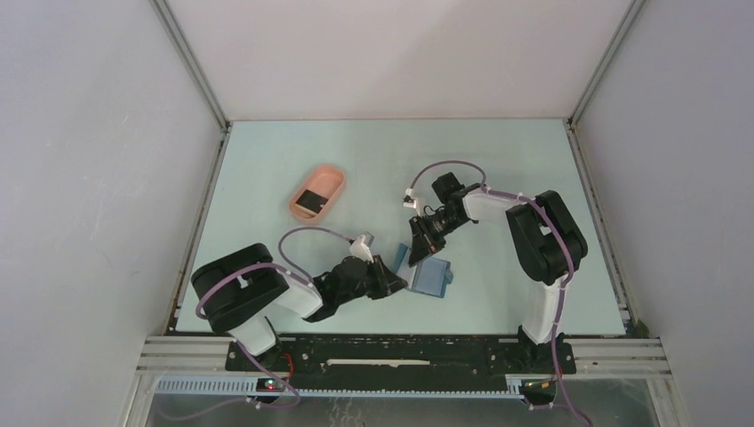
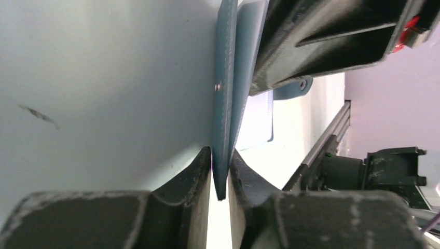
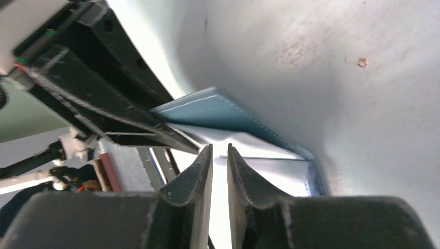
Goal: Put the credit cards into the card holder
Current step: Open the card holder at the center of the board, then pick up the credit card from the storage box.
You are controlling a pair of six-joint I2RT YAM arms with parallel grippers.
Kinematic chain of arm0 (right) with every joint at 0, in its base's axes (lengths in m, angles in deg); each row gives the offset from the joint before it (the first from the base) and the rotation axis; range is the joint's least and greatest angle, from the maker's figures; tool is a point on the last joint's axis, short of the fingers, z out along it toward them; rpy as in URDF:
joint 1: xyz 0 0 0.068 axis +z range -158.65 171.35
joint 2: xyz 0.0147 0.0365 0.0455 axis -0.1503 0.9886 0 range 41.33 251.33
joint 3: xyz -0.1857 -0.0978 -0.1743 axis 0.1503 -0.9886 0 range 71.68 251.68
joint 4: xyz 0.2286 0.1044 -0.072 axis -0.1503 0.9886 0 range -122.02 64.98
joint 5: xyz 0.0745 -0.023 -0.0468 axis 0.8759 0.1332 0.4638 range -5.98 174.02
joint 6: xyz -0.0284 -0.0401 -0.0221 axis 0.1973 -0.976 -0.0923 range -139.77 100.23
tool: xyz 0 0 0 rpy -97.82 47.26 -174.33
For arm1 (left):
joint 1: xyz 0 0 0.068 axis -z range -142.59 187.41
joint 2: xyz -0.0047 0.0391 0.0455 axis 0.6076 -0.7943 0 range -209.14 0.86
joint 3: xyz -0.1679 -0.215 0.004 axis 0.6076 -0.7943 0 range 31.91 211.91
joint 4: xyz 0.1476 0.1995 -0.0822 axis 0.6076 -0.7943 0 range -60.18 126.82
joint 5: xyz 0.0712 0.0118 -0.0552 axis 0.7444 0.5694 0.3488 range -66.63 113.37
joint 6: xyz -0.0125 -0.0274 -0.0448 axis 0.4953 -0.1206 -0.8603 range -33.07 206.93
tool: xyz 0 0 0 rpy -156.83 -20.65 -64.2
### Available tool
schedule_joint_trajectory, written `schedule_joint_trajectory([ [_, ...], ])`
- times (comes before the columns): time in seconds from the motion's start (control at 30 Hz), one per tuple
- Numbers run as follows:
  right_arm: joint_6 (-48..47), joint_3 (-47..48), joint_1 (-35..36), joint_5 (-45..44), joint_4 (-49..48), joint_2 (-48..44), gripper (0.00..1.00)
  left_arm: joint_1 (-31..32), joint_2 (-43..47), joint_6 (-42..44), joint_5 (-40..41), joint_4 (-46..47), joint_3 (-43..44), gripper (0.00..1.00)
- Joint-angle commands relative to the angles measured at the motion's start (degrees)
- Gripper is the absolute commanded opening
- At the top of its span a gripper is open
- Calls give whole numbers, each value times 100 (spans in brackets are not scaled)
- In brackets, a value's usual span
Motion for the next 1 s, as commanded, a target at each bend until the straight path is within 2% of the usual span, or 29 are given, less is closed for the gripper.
schedule_joint_trajectory([
  [0.0,5,276,292,-876,-10,-172,23,-20,92,-272,-302,651,-316,26],
  [0.13,258,611,595,-1704,199,131,10,-20,658,-242,-176,516,-660,38],
  [0.3,206,665,789,-1882,236,189,8,-20,1950,-27,153,-195,-1189,42],
  [0.43,160,711,827,-1956,306,297,8,-20,3208,636,362,-1486,-976,47],
  [0.57,23,809,821,-1761,458,310,9,-154,4079,1634,645,-3018,-235,50],
  [0.7,-316,1003,819,-1467,774,302,11,-744,4636,2430,768,-4269,330,53],
  [0.83,-432,1033,815,-1270,873,326,12,-1758,4994,3007,507,-4715,642,58],
  [0.97,-497,1078,802,-1143,945,332,12,-2506,4937,3453,468,-5045,947,65],
])
